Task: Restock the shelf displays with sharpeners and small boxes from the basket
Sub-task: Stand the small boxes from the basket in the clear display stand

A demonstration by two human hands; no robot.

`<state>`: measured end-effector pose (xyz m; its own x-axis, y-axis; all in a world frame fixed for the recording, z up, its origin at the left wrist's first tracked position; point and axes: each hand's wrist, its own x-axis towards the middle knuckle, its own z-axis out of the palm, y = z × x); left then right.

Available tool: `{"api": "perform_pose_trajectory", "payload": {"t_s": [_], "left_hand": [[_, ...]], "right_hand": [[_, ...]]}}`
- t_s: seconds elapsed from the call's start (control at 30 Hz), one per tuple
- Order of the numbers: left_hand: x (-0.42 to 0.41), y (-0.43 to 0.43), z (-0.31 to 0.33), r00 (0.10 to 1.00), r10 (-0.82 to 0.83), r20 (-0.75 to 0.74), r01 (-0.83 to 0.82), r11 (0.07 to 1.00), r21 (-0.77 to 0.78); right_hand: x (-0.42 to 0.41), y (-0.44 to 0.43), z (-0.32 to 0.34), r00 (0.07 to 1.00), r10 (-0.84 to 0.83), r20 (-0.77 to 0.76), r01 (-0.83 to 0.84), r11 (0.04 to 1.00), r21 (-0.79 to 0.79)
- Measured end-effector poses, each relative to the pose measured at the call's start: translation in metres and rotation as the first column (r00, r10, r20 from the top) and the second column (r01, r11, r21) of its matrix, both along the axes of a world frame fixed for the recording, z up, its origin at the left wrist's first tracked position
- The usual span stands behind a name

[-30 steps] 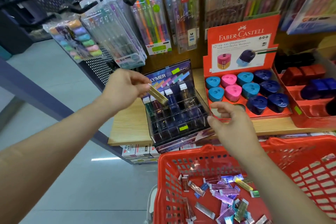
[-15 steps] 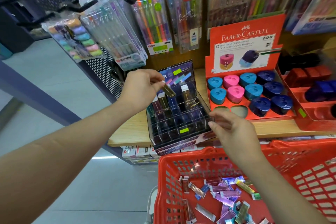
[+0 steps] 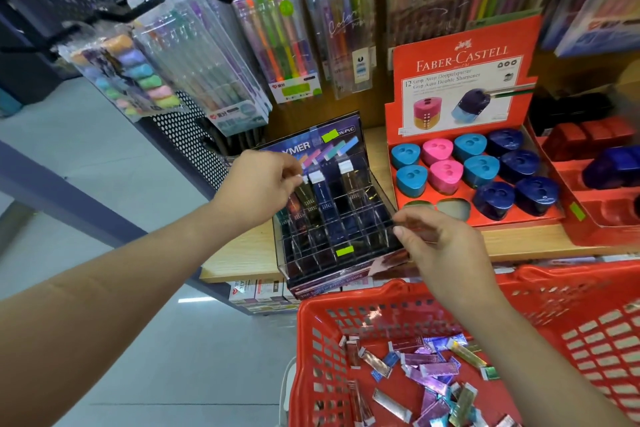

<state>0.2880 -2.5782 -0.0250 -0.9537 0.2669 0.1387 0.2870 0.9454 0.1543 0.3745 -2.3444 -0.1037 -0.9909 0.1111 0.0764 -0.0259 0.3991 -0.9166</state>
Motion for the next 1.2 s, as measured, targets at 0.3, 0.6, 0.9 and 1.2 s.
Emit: {"api": "perform_pose_trajectory", "payload": {"t_s": [0.3, 0.6, 0.9, 1.2], "left_hand": [[-0.007, 0.0, -0.017, 0.992, -0.11, -0.056, 0.089, 0.952, -0.291], [0.063, 0.06, 0.033, 0.941, -0.316, -0.124, 0.305, 0.947, -0.099], [0.156, 0.125, -0.065, 0.707, -0.448, 0.547, 0.613, 0.774, -0.158], [0.246, 0.144, -0.249, 0.535, -0.123, 0.836, 0.453, 0.877, -0.161]], "right_hand": [[0.004, 0.01, 0.007, 0.993, 0.097, 0.062, -0.098, 0.995, 0.011], [0.022, 0.093, 0.051, 0.872, 0.32, 0.371, -0.415, 0.885, 0.21], [0.106, 0.137, -0.039, 0.607, 0.215, 0.765, -0.725, 0.544, 0.423], [0.163, 0.134, -0.139, 0.442, 0.189, 0.877, -0.801, 0.524, 0.29]]}}
